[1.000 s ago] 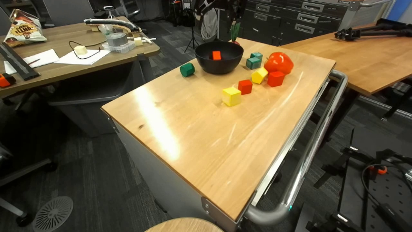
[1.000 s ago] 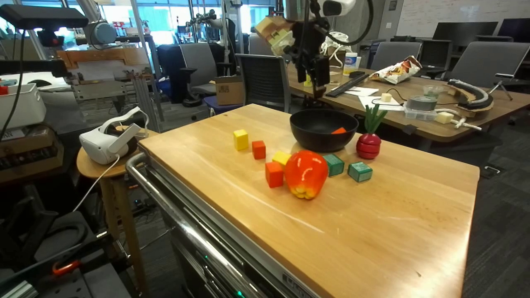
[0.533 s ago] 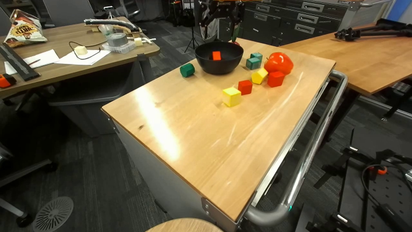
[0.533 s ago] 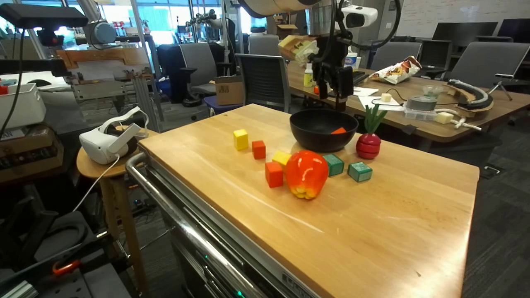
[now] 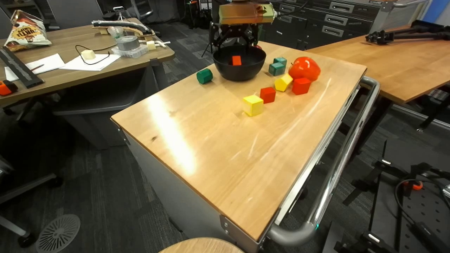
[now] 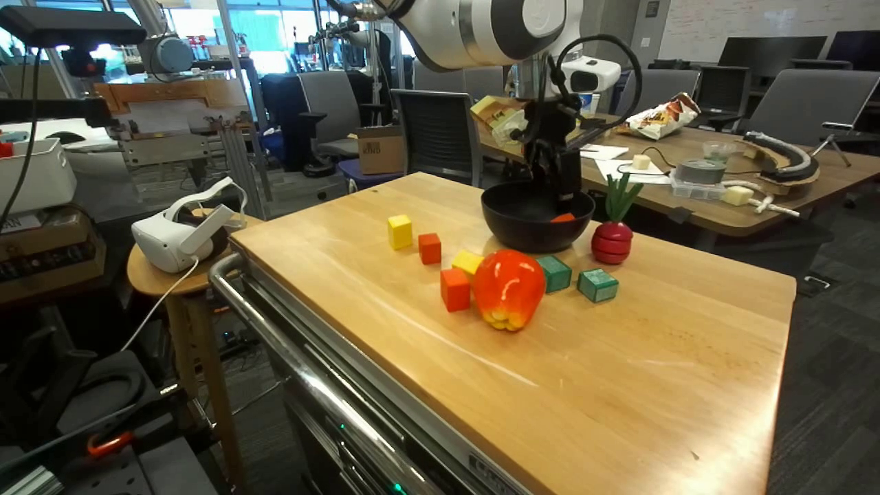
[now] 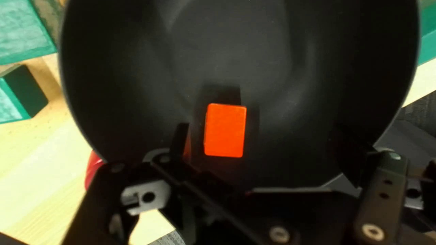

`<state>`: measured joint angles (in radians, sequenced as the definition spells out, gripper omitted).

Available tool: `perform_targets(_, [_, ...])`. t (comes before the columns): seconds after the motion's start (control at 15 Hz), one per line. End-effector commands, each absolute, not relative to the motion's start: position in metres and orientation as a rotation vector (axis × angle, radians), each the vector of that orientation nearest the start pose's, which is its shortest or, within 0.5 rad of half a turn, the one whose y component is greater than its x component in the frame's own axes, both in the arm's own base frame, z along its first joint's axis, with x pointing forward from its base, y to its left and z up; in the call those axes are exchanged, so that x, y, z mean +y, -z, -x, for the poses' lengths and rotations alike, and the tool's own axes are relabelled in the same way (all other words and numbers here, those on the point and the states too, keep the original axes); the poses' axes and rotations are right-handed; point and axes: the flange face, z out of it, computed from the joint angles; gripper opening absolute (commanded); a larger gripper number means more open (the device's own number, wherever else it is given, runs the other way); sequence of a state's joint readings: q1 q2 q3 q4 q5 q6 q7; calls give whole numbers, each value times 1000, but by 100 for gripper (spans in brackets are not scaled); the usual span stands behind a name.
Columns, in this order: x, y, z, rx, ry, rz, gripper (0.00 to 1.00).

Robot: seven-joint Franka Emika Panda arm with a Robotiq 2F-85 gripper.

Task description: Take most of the objects from the bowl one at a time and put them on the table, then move the apple to the right, then take the block from the bowl and put it on the table

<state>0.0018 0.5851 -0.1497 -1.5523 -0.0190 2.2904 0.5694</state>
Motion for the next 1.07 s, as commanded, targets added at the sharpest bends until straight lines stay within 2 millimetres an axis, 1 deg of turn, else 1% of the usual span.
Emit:
perform_targets(0.0, [-95, -320, -721, 1128, 307, 3004, 100])
perform_targets(0.27, [-101, -311, -724, 1183, 307, 2980, 100])
perform_targets(0.33, [-101, -309, -724, 1188, 314, 2976, 96])
perform_targets(0.4, [-102, -306, -725, 1193, 325, 2969, 75])
perform_targets(0.47, [-102, -305, -726, 1201, 339, 2960, 71])
perform_targets(0.53, [-102, -303, -726, 1204, 347, 2956, 71])
perform_targets(0.6, [-101, -302, -727, 1210, 353, 2951, 64])
perform_targets(0.67, [-101, -301, -727, 1217, 366, 2946, 54])
perform_targets(0.8, [-102, -301, -727, 1239, 388, 2925, 38])
perform_targets(0.93, [-104, -301, -725, 1271, 397, 2894, 24])
perform_targets(1.0, [-105, -302, -723, 1284, 399, 2873, 16])
